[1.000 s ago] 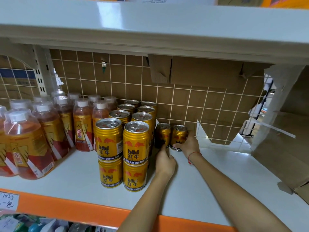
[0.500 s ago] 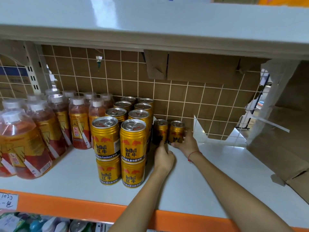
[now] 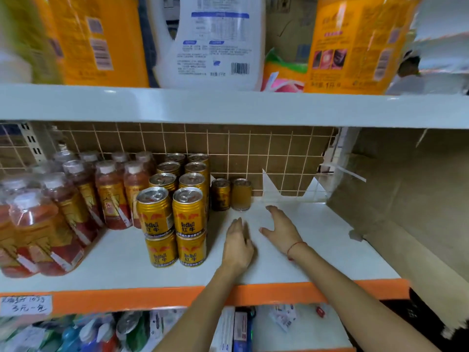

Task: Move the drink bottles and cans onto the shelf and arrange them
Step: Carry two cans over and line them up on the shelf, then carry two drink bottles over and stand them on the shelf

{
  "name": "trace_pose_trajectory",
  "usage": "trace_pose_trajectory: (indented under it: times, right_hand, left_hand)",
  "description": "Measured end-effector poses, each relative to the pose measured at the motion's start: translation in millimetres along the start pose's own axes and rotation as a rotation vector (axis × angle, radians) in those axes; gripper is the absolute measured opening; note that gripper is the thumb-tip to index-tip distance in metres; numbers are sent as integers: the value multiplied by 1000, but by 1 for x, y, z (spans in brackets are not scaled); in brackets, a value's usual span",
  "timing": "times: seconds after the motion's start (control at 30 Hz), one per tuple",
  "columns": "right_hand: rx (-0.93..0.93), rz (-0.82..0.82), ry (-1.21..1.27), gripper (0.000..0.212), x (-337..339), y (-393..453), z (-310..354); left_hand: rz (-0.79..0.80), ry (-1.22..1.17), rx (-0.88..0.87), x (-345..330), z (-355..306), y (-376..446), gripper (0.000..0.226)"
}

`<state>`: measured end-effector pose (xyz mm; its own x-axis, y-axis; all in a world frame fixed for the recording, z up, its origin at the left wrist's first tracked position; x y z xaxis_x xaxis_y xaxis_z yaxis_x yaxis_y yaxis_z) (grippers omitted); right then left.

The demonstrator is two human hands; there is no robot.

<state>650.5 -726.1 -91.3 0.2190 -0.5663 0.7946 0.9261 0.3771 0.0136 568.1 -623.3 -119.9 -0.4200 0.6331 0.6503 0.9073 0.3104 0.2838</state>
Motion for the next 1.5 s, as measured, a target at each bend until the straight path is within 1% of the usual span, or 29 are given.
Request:
trace_pose_trajectory:
  times: [0.1, 0.23, 0.37, 0.5, 0.6, 0.73, 0.87, 1.03, 1.13, 1.23, 1.3, 1.37, 1.43, 1.5]
  right_hand:
    - [36, 3, -30, 62, 3, -26, 1]
    - [116, 14, -65, 60, 4, -60, 10]
    - [189, 48, -87, 60, -2, -98, 18]
    - [239, 97, -101, 61, -14, -129, 30]
    - [294, 124, -123, 62, -27, -147, 54]
    - [403, 145, -119, 61, -49, -168, 105]
    - [533, 195, -115, 58, -85, -198, 163]
    - [671, 289, -110, 58, -145, -241, 243]
    - [725, 362, -87, 57, -181, -276, 295]
    - [810, 395, -69, 49, -220, -315, 348]
    - [879, 414, -86, 54, -244, -342, 381]
    - [961, 409, -123, 60, -265, -368, 412]
    - [1017, 390, -147, 64, -283, -388, 440]
    - [1027, 394, -144, 64, -302, -404, 462]
  left_hand:
    - [18, 9, -18, 8, -10, -24, 62]
    - [-23, 20, 8, 24, -21, -56, 63]
    - [-77, 76, -18, 41, -31, -94, 59]
    - [-128, 145, 4, 67, -25, -130, 58]
    - [-170, 206, 31, 96, -11, -156, 61]
    - [-267, 275, 62, 146, -1, -188, 60]
    - [-311, 353, 190, 193, 28, -226, 63]
    - [-395, 437, 308, 269, 68, -296, 59]
    - [-428, 477, 420, 322, 96, -346, 64]
    - [-481, 542, 516, 375, 125, -395, 69]
    - [-493, 582, 577, 407, 142, -423, 70]
    - [-466, 616, 646, 434, 157, -447, 72]
    - [-458, 618, 675, 457, 171, -469, 77]
    - [-469, 591, 679, 476, 183, -489, 79]
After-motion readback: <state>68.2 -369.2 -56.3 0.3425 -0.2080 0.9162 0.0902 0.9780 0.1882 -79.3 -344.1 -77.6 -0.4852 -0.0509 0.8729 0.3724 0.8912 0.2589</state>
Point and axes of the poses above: each hand's wrist, its own y-axis towards the middle knuckle, its own x-axis out of the back of the hand, z = x × y, the point moved 7 cm from there along y, towards the middle knuckle, and after that the axes turned 11 degrees about -x, right-handed, at the moved point
